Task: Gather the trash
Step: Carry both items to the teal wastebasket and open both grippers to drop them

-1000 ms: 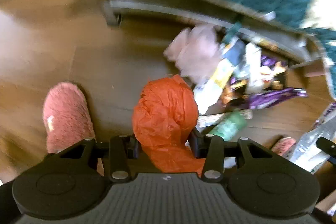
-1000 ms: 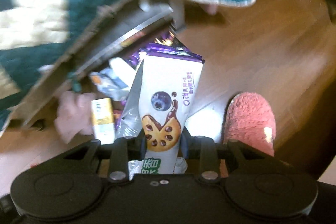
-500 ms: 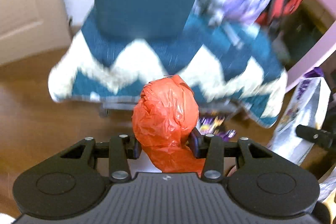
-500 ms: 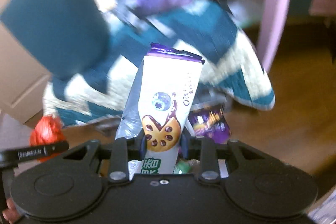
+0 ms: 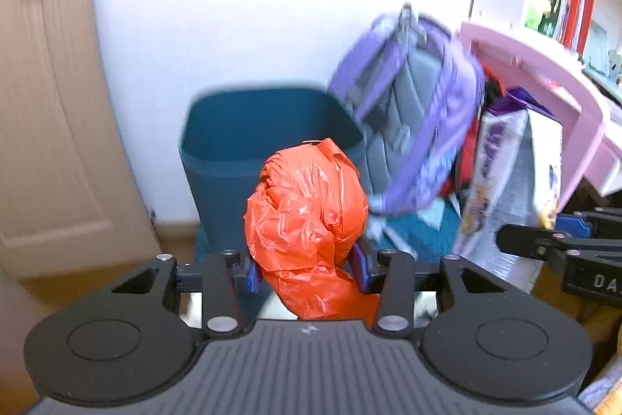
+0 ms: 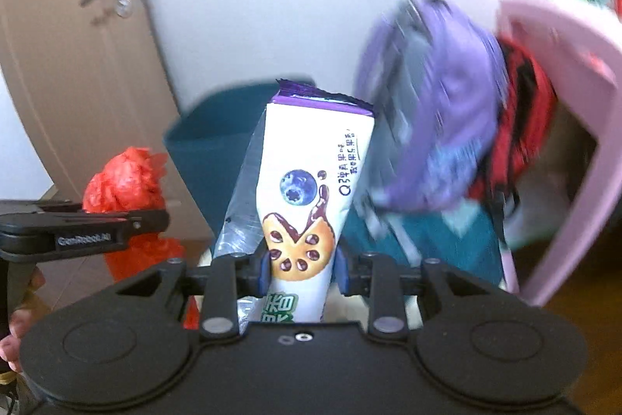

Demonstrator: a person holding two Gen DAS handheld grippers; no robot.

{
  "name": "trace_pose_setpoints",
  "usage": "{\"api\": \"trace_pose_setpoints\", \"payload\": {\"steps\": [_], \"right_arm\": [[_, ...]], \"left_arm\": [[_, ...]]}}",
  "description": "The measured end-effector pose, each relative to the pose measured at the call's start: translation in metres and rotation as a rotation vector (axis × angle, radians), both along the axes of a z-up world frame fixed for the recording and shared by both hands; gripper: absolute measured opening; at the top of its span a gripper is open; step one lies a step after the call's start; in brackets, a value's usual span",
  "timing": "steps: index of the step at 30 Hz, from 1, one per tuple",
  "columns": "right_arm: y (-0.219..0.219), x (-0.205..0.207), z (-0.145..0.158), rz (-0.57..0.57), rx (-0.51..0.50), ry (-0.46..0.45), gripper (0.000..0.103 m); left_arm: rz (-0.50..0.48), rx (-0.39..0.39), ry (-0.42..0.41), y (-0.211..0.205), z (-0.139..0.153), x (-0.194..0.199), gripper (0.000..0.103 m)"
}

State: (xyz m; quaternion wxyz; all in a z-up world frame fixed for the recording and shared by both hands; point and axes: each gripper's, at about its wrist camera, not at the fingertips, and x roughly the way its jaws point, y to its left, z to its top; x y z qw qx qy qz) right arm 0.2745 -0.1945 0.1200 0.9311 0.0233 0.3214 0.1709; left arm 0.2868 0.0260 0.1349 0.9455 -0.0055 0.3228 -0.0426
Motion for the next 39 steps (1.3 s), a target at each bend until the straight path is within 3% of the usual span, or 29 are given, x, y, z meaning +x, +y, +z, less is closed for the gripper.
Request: {"api": "trace_pose_setpoints", "payload": {"steps": [7, 15, 21, 27, 34, 39], "right_arm": [[0.041, 0.045, 0.064, 0.034, -0.050, -0.131, 0.031], [0.080, 0.117, 0.086, 0.014, -0.089, -0.199, 0.030], [0.101, 0.170, 0.068, 0.014, -0.081, -0.166, 0.030], [0.129, 0.212, 0.024, 0.030, -0.134, -0.093, 0.031], [0.148, 0.233, -0.027, 0.067, -0.217, 0.007, 0.032], [0.153, 0.237, -0.042, 0.087, -0.240, 0.051, 0.036]], "left_arm": [[-0.005, 0.059, -0.120, -0.005, 0.071, 0.036, 0.043], [0.050, 0.116, -0.177, 0.000, 0.089, 0.111, 0.043], [0.090, 0.162, -0.132, 0.018, 0.057, 0.162, 0.043], [0.117, 0.137, -0.012, 0.033, 0.004, 0.211, 0.044], [0.117, 0.139, 0.135, 0.037, -0.055, 0.242, 0.044], [0.096, 0.140, 0.168, 0.033, -0.073, 0.247, 0.045]]}}
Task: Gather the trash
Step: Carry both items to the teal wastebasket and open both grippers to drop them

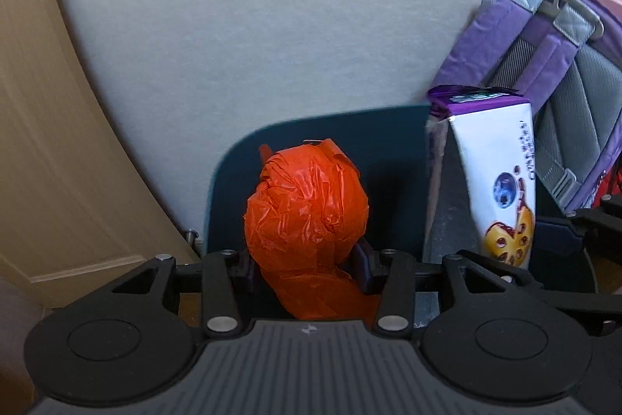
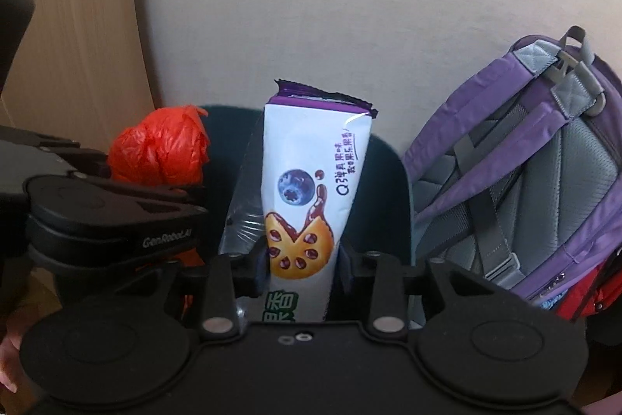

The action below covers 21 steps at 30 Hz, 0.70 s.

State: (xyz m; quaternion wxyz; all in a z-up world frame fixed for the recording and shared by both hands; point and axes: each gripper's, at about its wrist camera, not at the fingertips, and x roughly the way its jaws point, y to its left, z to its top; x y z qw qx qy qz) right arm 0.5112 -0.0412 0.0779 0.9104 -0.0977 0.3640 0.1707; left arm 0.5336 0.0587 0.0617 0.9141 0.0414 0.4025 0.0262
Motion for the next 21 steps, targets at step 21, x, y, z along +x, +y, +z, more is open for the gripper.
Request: {"api": "trace_pose_setpoints", "payload": {"steps": [21], "right_arm": [[-0.009, -0.033, 0.031, 0.055, -0.033, -0.055, 0.079]], "left_arm": [[-0.003, 0.051, -0.078, 0.010, 0.050, -0.035, 0.075]]}}
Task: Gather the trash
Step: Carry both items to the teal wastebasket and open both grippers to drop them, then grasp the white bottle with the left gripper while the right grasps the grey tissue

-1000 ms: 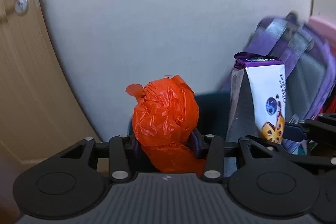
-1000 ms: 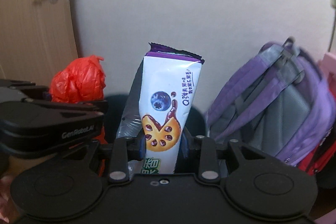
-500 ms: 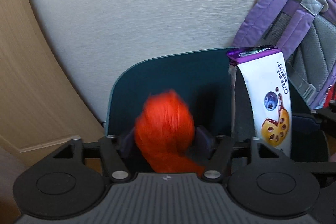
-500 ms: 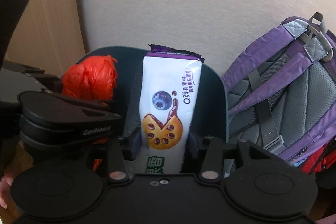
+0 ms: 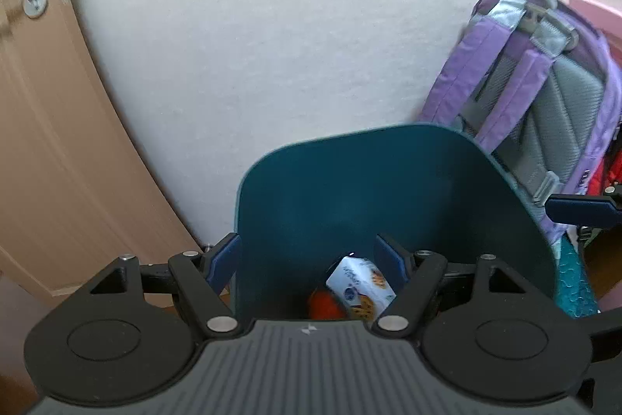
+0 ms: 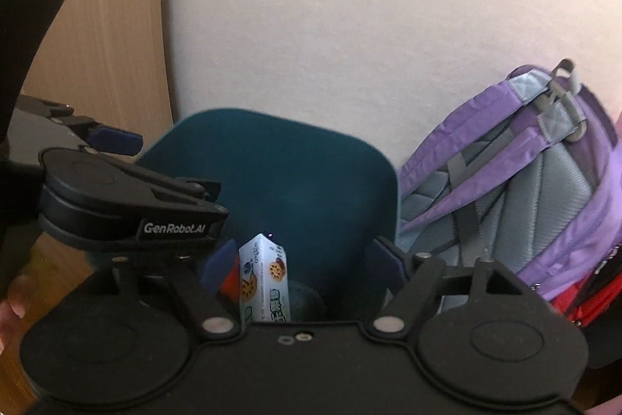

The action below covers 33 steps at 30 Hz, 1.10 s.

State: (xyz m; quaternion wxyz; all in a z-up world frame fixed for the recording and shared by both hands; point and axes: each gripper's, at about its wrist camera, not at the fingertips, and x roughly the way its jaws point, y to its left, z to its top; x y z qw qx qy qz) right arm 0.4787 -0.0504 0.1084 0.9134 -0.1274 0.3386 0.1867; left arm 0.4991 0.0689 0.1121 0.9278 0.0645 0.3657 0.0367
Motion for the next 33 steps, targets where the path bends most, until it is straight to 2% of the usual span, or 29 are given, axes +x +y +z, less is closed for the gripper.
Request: {"api": "trace_pose_setpoints", "payload": {"steps": [9, 19, 26, 33], "right_arm": [[-0.024, -0.056, 0.031, -0.010, 0.033, -0.030, 0.083], [-0.057, -0.124, 0.046, -0.031, 0.029, -0.047, 0.087], [-0.086, -0.172, 0.031, -0.051, 0.040, -0.030, 0.089], [-0.113, -0.209, -0.007, -0.079, 0.064, 0.021, 0.092]], "left_arm": [[-0.042, -0.005, -0.055, -0.009, 0.045, -0.069, 0.075], [-0.091, -0.031, -0.074, -0.028, 0.059, -0.144, 0.075], [-0.132, -0.037, -0.068, -0.045, 0.046, -0.189, 0.075], [-0.189, -0.052, -0.037, -0.066, 0.009, -0.224, 0.075]]}}
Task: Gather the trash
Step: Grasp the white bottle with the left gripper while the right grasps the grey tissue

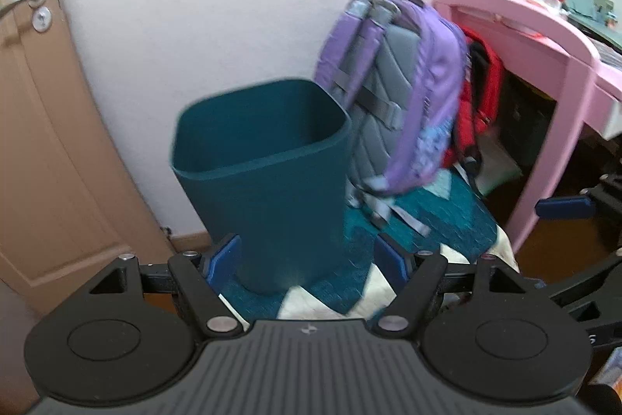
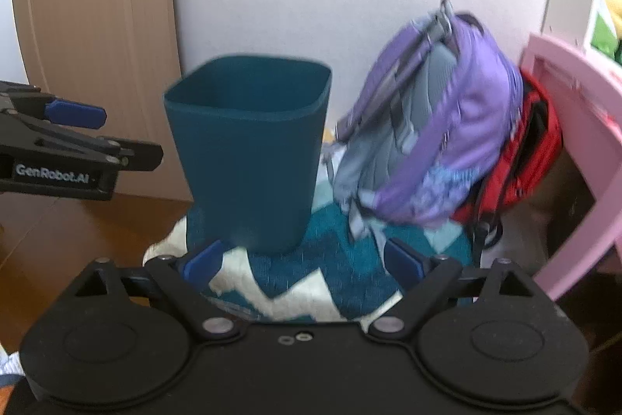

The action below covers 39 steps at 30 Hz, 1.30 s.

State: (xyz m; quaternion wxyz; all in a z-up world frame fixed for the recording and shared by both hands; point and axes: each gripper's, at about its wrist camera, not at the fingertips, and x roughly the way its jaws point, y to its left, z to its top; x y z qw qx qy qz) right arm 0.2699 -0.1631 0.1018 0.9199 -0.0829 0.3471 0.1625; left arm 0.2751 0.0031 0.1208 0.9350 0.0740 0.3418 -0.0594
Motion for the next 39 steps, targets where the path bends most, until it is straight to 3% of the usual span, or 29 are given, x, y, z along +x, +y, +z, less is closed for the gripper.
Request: {"api": "trace_pose_setpoints", "payload": {"steps": [8, 15, 17, 21, 32, 39], "right_arm": [[-0.027, -0.025, -0.072, -0.044, 0.061, 0.079, 0.094], [-0.047, -0.027, -0.157, -0.142, 0.100, 0.174, 0.095], [-0.051, -0.024, -0.180, -0.169, 0.110, 0.218, 0.096], [-0.057, -0.017, -0.228, -0.213, 0.149, 0.296, 0.100], [-0.063, 0.005, -0.373, -0.459, 0.126, 0.634, 0.101], [-0.072, 0.002, -0.457, -0.547, 0.111, 0.817, 0.101]], "left_arm": [[0.014, 0.012, 0.024, -0.014, -0.067, -0.020, 0.075], [0.038, -0.043, 0.147, -0.013, -0.145, -0.012, 0.075], [0.047, -0.073, 0.178, -0.012, -0.169, -0.009, 0.081], [0.064, -0.117, 0.233, -0.014, -0.214, 0.002, 0.082], [0.079, -0.066, 0.511, -0.041, -0.357, 0.043, 0.082], [0.029, -0.018, 0.625, -0.056, -0.434, 0.056, 0.082]]}}
